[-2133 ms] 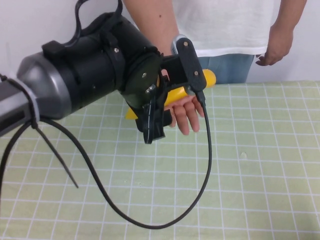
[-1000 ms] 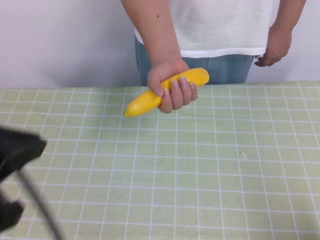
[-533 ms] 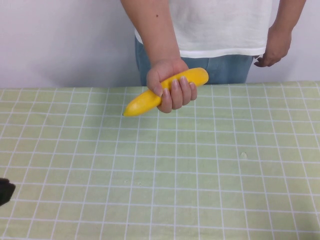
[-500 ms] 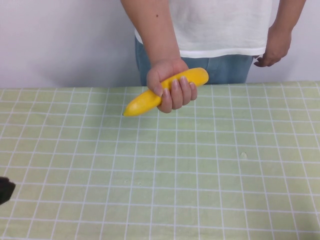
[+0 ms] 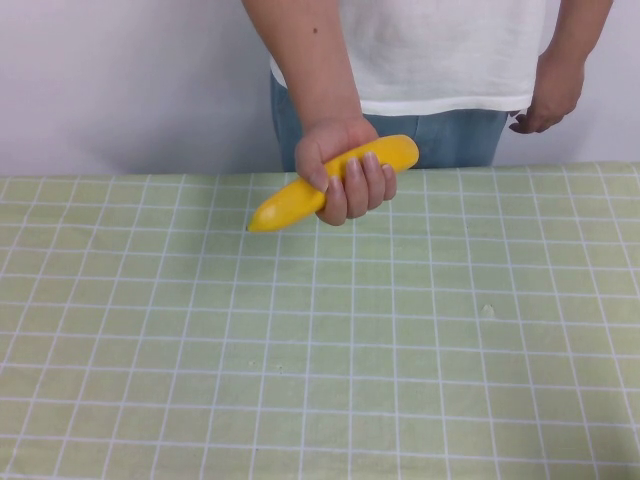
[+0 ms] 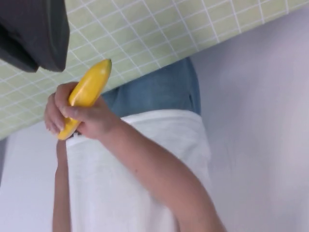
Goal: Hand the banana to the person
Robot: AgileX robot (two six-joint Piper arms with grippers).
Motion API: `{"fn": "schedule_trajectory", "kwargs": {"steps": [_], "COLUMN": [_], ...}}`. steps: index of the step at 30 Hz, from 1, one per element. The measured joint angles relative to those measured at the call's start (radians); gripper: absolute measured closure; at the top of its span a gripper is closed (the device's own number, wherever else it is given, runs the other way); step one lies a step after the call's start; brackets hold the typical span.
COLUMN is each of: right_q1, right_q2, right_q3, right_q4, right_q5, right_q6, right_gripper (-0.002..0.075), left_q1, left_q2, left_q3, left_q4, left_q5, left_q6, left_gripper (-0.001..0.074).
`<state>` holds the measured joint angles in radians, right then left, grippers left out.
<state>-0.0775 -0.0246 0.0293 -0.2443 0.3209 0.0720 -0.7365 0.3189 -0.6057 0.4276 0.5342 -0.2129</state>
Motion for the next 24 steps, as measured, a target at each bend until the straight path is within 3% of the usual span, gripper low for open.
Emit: {"fn": "schedule_trajectory", "kwargs": {"steps": [3, 8, 11, 14, 18, 24], "right_q1": [0.000, 0.000, 0.000, 0.000, 0.000, 0.000], "right_q2": [0.000, 0.000, 0.000, 0.000, 0.000, 0.000], "right_q3": [0.000, 0.000, 0.000, 0.000, 0.000, 0.000], "right_q4": [0.000, 0.000, 0.000, 0.000, 0.000, 0.001], "right_q5": [0.000, 0.000, 0.001, 0.001, 0.001, 0.001], "right_q6": [0.000, 0.000, 0.000, 0.000, 0.000, 0.000], "right_gripper": [0.0733, 0.0733, 0.0733, 0.0733, 0.0733, 0.0733], "left_q1": [0.102, 0.343, 0.486, 0.580, 0.639, 0.646], "left_q2": [-0.116, -0.313, -0.331, -0.332, -0.332, -0.332], "left_q3": [0.115, 0.312, 0.413, 0.497, 0.602, 0.630], "left_q4": [-0.089, -0.333, -0.510, -0.586, -0.593, -0.489], "left_q5": [-0.033, -0.109, -0.201, -0.258, -0.276, -0.181], "left_q6": [0.059, 0.253, 0.400, 0.396, 0.292, 0.236], "left_gripper": [0.0737, 0.0738, 0.0738, 0.0738, 0.0738, 0.0738]}}
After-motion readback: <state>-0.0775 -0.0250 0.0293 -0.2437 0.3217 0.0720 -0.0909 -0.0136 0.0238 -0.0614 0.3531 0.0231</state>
